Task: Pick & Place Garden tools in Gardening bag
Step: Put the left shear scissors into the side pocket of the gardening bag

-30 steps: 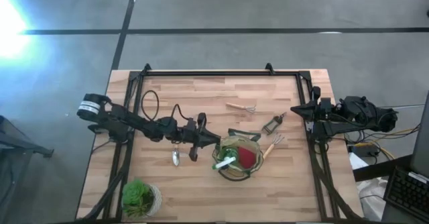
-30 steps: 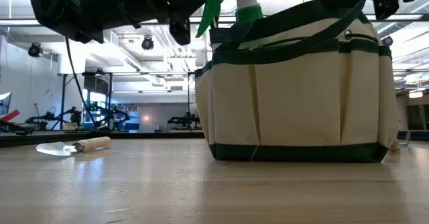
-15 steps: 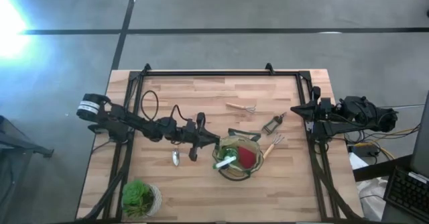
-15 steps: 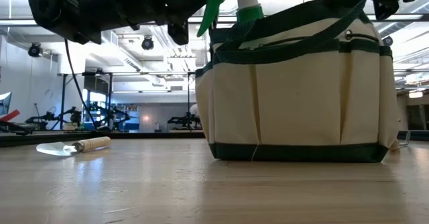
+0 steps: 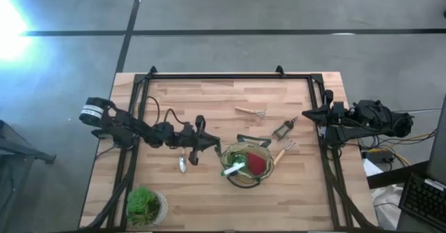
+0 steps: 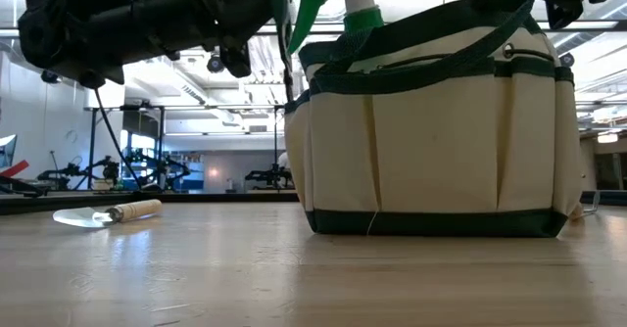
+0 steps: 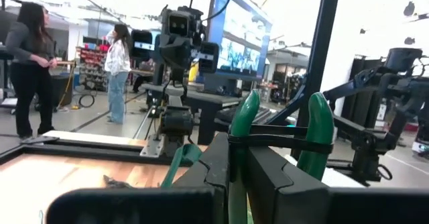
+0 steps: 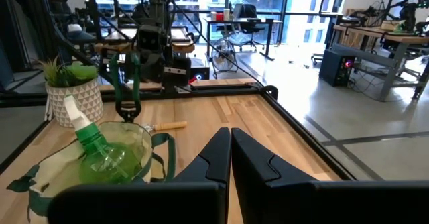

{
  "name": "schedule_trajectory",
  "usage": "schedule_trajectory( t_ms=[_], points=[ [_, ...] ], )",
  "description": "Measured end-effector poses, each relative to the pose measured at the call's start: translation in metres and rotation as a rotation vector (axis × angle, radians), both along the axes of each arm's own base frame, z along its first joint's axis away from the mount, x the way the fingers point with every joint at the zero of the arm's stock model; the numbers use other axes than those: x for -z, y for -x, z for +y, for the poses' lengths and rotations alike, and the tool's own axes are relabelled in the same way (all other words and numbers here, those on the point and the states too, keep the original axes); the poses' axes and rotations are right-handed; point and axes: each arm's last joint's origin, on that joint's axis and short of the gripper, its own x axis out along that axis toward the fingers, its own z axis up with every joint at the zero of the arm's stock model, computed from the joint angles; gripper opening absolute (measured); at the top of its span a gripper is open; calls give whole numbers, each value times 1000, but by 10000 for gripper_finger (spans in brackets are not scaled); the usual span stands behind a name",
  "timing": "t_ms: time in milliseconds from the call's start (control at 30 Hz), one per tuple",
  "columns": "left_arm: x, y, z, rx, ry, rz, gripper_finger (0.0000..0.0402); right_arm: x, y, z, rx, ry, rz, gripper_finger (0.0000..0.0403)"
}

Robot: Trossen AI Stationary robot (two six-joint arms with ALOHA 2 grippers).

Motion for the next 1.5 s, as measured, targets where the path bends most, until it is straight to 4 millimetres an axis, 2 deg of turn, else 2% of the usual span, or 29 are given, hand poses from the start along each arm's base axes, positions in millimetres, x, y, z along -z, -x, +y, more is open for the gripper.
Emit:
schedule_trajectory(
  t_ms=[867, 1500],
  points=[
    [9, -6, -1, 2, -6, -1, 26, 0, 0, 0, 0, 0, 0, 8],
    [32, -19, -4, 30, 28, 27, 26, 0, 0, 0, -1, 0, 0, 8]
  ],
)
